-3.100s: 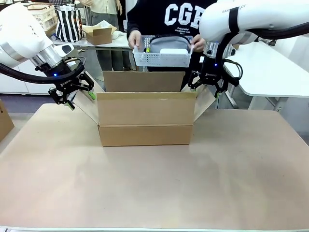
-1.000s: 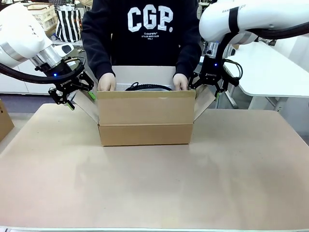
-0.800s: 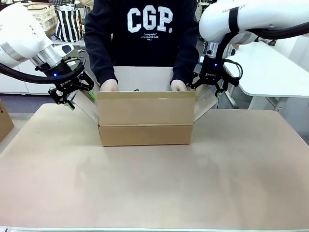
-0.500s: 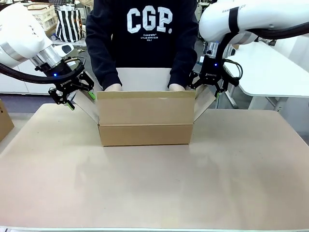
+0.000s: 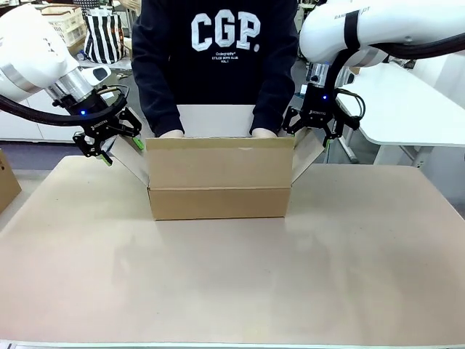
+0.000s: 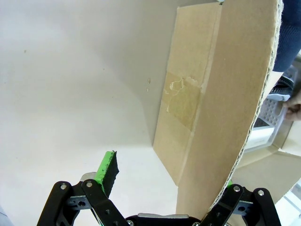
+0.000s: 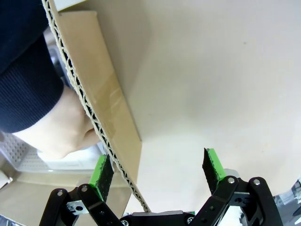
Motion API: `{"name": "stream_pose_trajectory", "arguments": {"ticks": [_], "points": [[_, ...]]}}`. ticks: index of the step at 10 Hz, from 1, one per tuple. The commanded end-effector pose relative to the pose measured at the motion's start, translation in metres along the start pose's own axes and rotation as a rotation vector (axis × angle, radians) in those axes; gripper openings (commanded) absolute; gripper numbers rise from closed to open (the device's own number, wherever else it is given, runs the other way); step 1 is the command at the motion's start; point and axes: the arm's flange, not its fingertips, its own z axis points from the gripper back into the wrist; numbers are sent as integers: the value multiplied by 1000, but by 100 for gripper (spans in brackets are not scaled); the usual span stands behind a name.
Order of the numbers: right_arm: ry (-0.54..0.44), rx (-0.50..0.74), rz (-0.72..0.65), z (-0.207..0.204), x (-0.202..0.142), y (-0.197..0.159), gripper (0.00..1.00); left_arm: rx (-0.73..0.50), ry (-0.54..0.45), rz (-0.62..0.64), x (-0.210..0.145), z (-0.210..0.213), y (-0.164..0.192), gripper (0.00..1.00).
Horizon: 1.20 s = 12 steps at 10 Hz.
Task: Pack the gift set into the box.
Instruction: Lift both hands away from the flaps of the Package Box.
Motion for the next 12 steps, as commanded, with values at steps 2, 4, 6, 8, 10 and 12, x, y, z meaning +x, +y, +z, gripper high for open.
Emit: {"name": "stream_pose_trajectory", "arguments": {"ticks": [2, 4, 6, 8, 10, 12], "points": [[-18, -23, -24, 2, -1, 0, 100, 17, -3, 11, -1, 3, -1, 100], [-18, -23, -24, 2, -1, 0, 100, 17, -3, 11, -1, 3, -1, 100], [-18, -23, -24, 2, -1, 0, 100, 17, -3, 11, -1, 3, -1, 100], [-18, -23, -24, 2, -1, 0, 100, 17, -3, 11, -1, 3, -1, 100], [-18, -23, -24, 2, -1, 0, 100, 17, -3, 11, -1, 3, -1, 100], [-18, -23, -24, 2, -1, 0, 100, 17, -3, 11, -1, 3, -1, 100]]}}
